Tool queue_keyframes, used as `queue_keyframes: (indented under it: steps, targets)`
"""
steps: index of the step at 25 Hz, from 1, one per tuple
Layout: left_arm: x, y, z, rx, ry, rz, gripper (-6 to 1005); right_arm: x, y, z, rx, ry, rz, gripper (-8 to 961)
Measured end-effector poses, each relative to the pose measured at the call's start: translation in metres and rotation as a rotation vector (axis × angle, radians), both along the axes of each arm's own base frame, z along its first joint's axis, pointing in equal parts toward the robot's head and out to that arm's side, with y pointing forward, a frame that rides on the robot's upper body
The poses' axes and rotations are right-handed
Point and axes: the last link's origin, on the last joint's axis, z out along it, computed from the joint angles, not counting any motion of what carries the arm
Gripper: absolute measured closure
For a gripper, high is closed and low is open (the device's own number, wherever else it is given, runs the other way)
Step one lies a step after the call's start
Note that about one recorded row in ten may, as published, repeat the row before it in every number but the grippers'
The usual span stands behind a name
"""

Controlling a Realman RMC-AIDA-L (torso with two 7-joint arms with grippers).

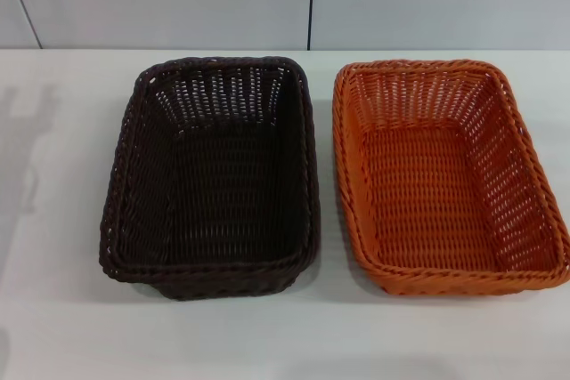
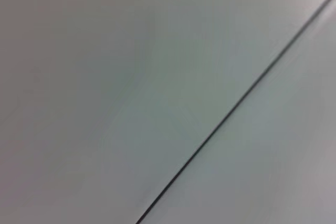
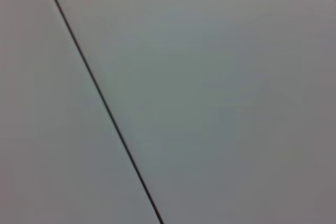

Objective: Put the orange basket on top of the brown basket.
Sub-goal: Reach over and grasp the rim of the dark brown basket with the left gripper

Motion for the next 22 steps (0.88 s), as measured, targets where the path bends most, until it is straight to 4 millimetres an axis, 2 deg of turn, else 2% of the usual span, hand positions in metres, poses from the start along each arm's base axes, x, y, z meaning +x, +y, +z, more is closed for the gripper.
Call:
queue_keyframes:
  steps: [2, 6, 7, 11, 12, 14, 22]
  targets:
    - [0.002, 0.001, -0.001, -0.005, 0.056, 0.003, 159, 0.000, -0.001, 0.000, 0.012, 0.050, 0.021, 358]
    - [0.001, 0.005, -0.001, -0.020, 0.206, 0.039, 163, -0.003, 0.000, -0.002, -0.005, 0.043, 0.035, 360]
    - [-0.001, 0.005, 0.000, -0.037, 0.276, 0.050, 164, -0.008, 0.003, -0.005, -0.037, -0.006, 0.050, 360]
    - [-0.002, 0.005, 0.004, -0.049, 0.343, 0.047, 168, -0.016, 0.009, -0.008, -0.074, -0.141, 0.050, 362]
    - [-0.001, 0.002, 0.012, -0.052, 0.442, 0.030, 169, -0.020, 0.011, -0.008, -0.075, -0.230, 0.037, 362]
    - [0.001, 0.000, 0.016, -0.046, 0.487, 0.015, 171, -0.023, 0.012, -0.010, -0.072, -0.293, 0.023, 363]
    - [0.017, -0.006, 0.016, -0.072, 0.710, -0.080, 178, -0.022, 0.012, -0.013, -0.071, -0.313, -0.003, 367]
